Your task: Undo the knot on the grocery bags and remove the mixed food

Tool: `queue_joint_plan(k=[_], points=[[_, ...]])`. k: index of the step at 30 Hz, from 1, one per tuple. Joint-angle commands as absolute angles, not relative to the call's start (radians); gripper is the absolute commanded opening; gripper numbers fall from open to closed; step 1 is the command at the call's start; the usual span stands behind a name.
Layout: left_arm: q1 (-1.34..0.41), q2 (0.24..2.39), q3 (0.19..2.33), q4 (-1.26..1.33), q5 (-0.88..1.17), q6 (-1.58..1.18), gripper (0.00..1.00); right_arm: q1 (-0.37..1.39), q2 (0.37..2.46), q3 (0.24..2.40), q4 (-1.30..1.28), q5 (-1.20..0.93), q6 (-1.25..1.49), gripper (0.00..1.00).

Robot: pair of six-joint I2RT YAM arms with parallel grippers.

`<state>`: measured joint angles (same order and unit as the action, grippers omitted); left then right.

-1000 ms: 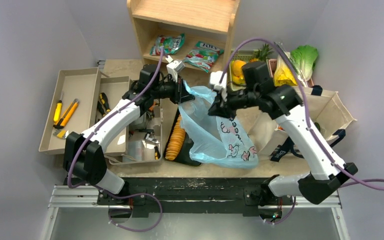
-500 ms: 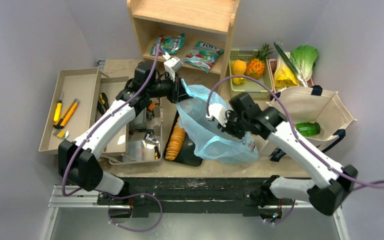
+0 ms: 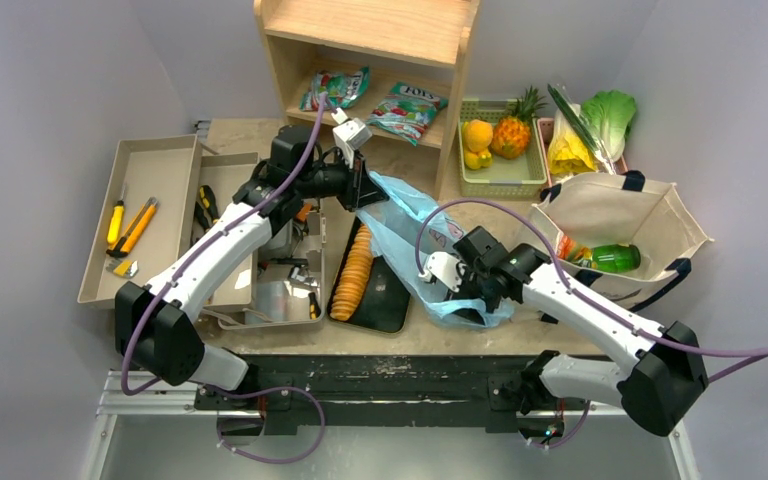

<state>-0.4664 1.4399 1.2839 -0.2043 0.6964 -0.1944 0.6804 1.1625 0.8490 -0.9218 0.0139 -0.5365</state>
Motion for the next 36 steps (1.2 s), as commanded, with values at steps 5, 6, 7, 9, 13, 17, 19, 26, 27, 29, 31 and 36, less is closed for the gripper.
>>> queue_joint_plan(k=[5,6,7,9,13,17,19,26,27,29,31,36], points=[[-0.473,1.417,1.266,-0.163,0.701,-0.137,0.0,0.678,1.179,0.801,-0.926,-0.149,-0.571,0.78],[-0.472,1.417,1.266,-0.162,0.699,-0.137,0.0,0.679,1.189,0.81,-0.931,-0.155,-0.584,0.79],[-0.473,1.419,1.266,-0.161,0.696,-0.137,0.0,0.679,1.201,0.816,-0.929,-0.155,-0.587,0.78],[-0.472,1.423,1.268,-0.16,0.691,-0.138,0.0,0.679,1.225,0.825,-0.916,-0.141,-0.595,0.64],[-0.473,1.442,1.289,-0.161,0.684,-0.138,0.0,0.679,1.21,0.861,-0.83,-0.085,-0.593,0.14],[-0.472,1.487,1.324,-0.183,0.678,-0.146,0.0,0.679,1.107,0.96,-0.773,-0.132,-0.588,0.0],[-0.472,1.505,1.329,-0.182,0.676,-0.149,0.0,0.679,1.04,1.019,-0.732,-0.145,-0.588,0.0],[-0.482,1.585,1.32,-0.223,0.654,-0.142,0.0,0.67,0.979,1.238,-0.569,-0.157,-0.539,0.0],[-0.487,1.597,1.317,-0.24,0.65,-0.137,0.0,0.67,0.971,1.232,-0.58,-0.171,-0.553,0.0],[-0.495,1.615,1.309,-0.25,0.641,-0.133,0.0,0.669,0.958,1.199,-0.673,-0.203,-0.625,0.0],[-0.497,1.622,1.303,-0.254,0.637,-0.131,0.0,0.67,0.941,1.137,-0.744,-0.241,-0.666,0.0],[-0.497,1.616,1.291,-0.25,0.615,-0.127,0.0,0.67,0.908,1.006,-0.889,-0.23,-0.859,0.0]])
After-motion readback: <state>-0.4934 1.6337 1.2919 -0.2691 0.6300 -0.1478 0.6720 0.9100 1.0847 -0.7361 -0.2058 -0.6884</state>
